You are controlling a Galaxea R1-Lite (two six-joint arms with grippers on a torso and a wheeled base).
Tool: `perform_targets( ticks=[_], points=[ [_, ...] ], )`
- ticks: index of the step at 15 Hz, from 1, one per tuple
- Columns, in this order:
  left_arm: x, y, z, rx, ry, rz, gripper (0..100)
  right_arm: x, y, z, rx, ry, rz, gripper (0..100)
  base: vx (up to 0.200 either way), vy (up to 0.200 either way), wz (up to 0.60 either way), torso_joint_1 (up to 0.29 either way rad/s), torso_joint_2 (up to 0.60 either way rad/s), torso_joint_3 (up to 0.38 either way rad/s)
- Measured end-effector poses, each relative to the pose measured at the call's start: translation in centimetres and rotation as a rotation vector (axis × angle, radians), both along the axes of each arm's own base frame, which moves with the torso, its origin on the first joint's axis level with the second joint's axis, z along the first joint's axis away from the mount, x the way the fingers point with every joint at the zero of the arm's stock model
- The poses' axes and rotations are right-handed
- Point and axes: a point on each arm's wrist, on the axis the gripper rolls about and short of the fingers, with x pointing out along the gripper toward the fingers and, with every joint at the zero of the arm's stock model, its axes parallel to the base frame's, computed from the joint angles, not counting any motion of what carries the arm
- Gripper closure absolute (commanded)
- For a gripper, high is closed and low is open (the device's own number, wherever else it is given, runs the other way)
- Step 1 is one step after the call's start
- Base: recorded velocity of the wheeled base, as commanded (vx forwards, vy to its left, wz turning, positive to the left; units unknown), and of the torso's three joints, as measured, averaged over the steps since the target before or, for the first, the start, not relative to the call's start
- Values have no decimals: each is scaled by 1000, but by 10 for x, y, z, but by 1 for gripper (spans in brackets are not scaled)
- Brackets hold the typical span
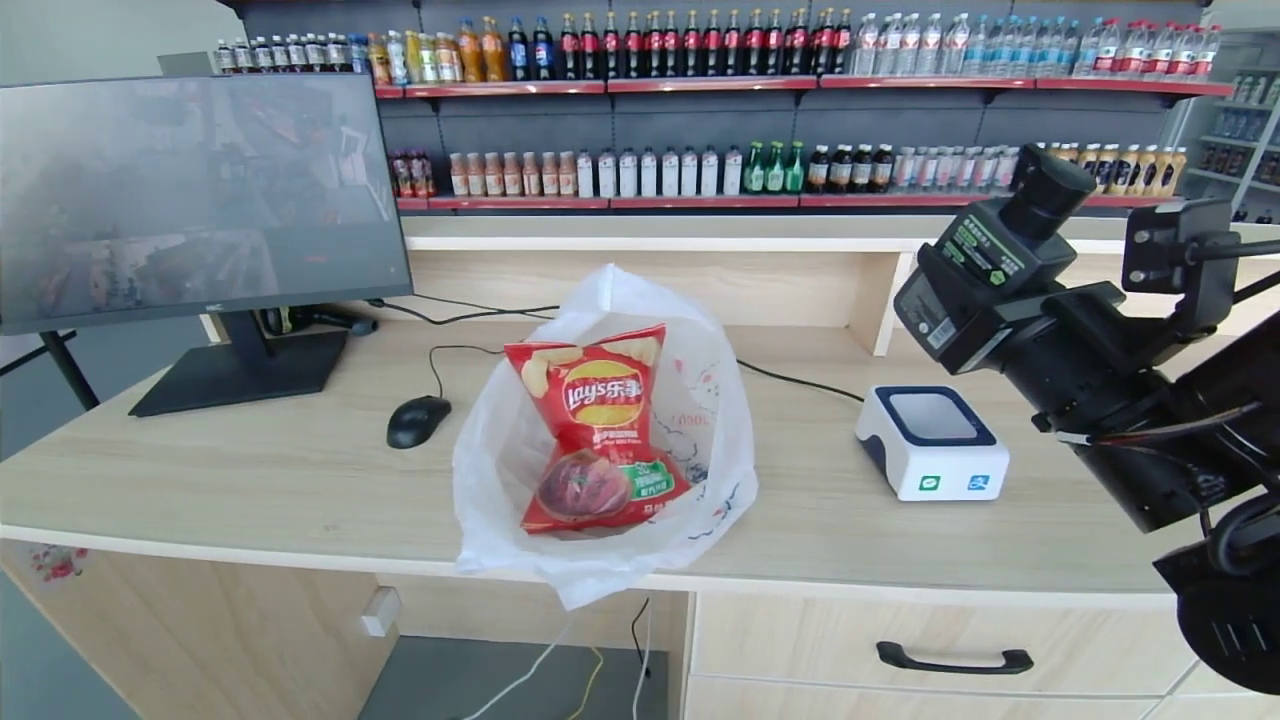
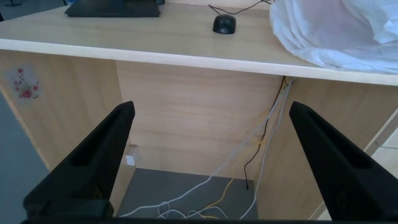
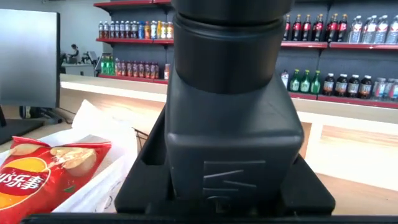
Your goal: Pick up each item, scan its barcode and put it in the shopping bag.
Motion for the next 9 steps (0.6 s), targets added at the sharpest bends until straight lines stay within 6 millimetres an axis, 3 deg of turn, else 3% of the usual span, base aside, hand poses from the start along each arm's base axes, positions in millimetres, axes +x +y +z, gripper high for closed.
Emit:
perform_targets(
  ticks=[3, 9],
  points=[
    [0, 0, 0, 0, -1, 0, 0, 1, 0, 0, 0, 0, 0, 100, 0, 200, 0, 2, 1, 4],
    [0, 0, 0, 3, -1, 0, 0, 4, 1, -3, 4, 10, -3, 100, 0, 0, 0, 0, 0, 0]
  ],
)
